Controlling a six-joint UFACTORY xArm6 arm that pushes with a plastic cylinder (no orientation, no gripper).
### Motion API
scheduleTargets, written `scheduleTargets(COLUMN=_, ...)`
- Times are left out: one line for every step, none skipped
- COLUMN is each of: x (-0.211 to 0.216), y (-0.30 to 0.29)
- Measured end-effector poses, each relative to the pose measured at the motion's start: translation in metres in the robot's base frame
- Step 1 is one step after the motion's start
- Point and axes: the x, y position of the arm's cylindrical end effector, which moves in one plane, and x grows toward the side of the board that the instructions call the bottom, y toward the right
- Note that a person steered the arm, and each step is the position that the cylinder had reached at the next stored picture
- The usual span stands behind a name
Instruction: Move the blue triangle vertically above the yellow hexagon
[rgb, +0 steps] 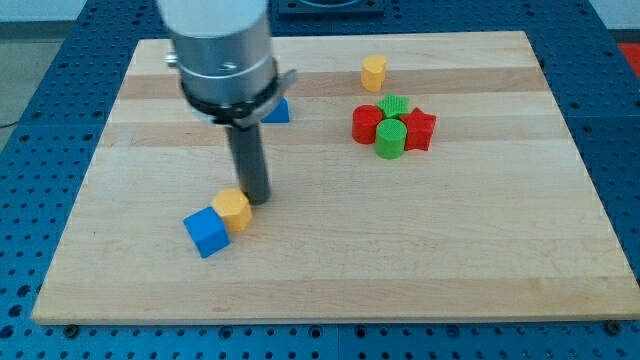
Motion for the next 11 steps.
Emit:
scheduleTargets(x=-0.039, y=-0.040)
scheduleTargets(x=-0.098, y=-0.041)
scheduleTargets(x=-0.167, y=-0.034)
scheduleTargets(x=-0.209, y=0.030)
scheduleTargets(x=-0.192, y=0.056)
scheduleTargets(x=-0.163, y=0.054)
scheduleTargets(x=-0.141, y=0.036)
scheduleTargets(x=-0.155, y=0.007)
scheduleTargets(x=-0.156, y=-0.017)
scheduleTargets(x=-0.130, y=-0.025)
scheduleTargets(x=-0.096, y=-0.025)
